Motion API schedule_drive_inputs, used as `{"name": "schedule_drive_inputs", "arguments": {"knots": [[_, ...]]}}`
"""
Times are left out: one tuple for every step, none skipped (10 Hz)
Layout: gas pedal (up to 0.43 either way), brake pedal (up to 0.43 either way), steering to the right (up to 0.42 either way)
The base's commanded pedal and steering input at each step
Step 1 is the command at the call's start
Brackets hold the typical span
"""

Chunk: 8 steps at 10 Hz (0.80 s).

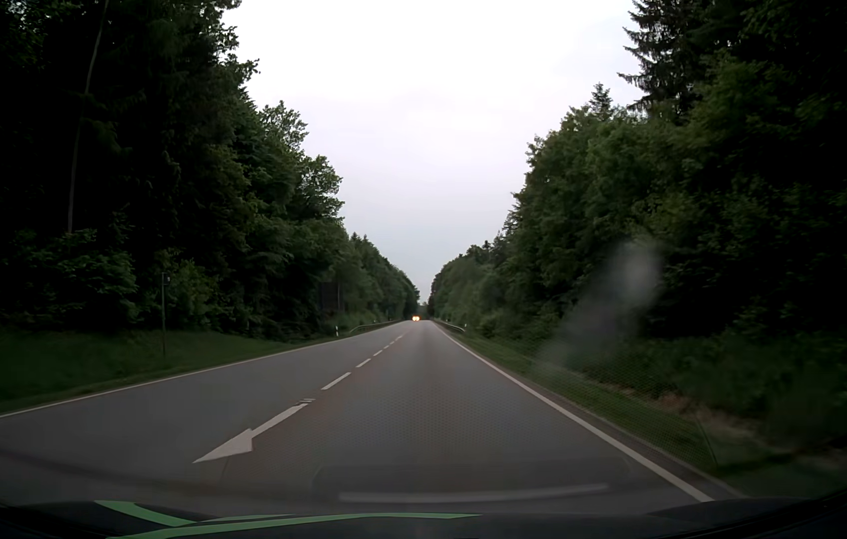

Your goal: Follow the waypoints while adhering to traffic rules and regulations

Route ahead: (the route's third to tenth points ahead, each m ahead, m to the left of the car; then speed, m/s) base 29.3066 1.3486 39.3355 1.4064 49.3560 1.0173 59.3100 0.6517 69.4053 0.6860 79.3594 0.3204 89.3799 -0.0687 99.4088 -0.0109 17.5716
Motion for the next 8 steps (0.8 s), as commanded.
{"name": "schedule_drive_inputs", "arguments": {"knots": [[0.087, 0.0, 0.0], [0.087, 0.0, 0.0], [0.087, 0.0, 0.0], [0.087, 0.0, 0.0], [0.087, 0.0, -0.001], [0.087, 0.0, -0.002], [0.087, 0.0, -0.003], [0.087, 0.0, -0.003]]}}
